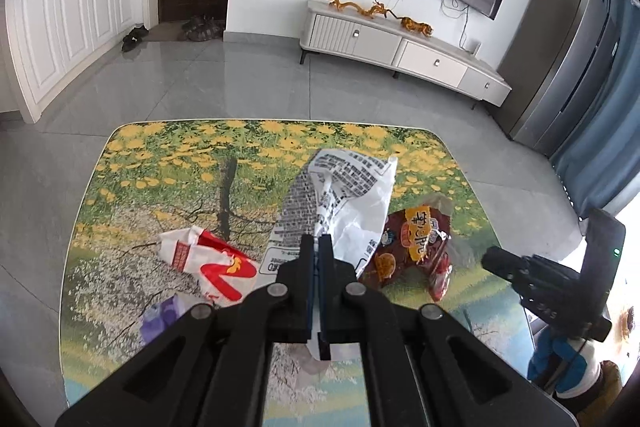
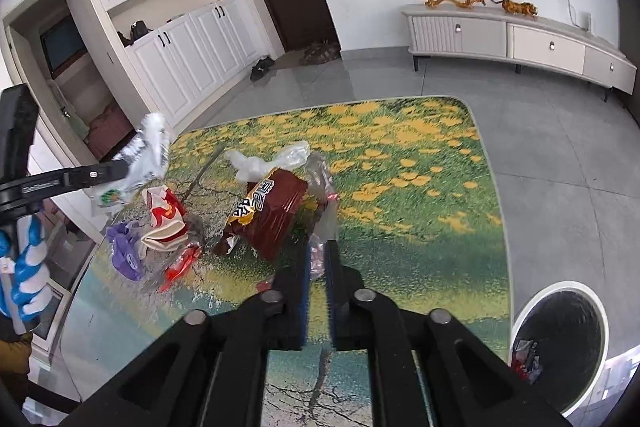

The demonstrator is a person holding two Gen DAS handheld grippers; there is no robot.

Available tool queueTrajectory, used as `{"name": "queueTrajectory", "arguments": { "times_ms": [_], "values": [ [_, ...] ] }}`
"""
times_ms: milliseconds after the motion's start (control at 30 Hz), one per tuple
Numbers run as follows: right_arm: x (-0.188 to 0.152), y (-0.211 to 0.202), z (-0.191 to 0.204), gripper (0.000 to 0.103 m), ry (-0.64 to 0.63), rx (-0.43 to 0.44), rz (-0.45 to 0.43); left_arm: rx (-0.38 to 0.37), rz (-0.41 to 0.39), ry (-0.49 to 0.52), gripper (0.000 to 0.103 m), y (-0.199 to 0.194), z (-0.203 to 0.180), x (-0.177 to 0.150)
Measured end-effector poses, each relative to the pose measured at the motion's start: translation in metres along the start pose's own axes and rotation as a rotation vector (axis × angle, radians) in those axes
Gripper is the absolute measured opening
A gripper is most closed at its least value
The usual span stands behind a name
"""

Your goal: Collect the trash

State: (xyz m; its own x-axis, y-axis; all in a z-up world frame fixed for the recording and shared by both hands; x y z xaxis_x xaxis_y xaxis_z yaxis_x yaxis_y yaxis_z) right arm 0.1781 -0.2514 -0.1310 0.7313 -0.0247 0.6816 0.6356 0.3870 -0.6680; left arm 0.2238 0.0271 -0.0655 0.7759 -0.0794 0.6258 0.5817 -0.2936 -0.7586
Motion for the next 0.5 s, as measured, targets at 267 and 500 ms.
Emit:
{"name": "queueTrajectory", "arguments": {
  "times_ms": [267,500],
  "values": [
    [0.003,0.028,-0.002,0.033,-0.021,-0.036,0.036,-0.025,-0.004,-0.014,0.001,-0.002,0.008,-0.007],
    [0.005,0.040,-0.009,0.003,-0.044,-0.051,0.051,-0.039,-0.006,-0.024,0.001,-0.001,0.007,-0.011]
  ]
}}
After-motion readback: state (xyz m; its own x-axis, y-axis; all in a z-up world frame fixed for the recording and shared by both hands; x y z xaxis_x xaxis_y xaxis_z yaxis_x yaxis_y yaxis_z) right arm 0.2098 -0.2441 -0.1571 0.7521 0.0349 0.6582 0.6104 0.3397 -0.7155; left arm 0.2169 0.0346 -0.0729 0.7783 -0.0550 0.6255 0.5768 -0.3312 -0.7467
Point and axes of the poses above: each gripper's, at about its wrist camera, not at the fingertips, and y roughly the way its jaws point, z to its left, x to its top, the point moved 3 cm from there along y, roughly the way its jaws point, and after that the axes turned 2 degrees about x, right-handed, at the moved point
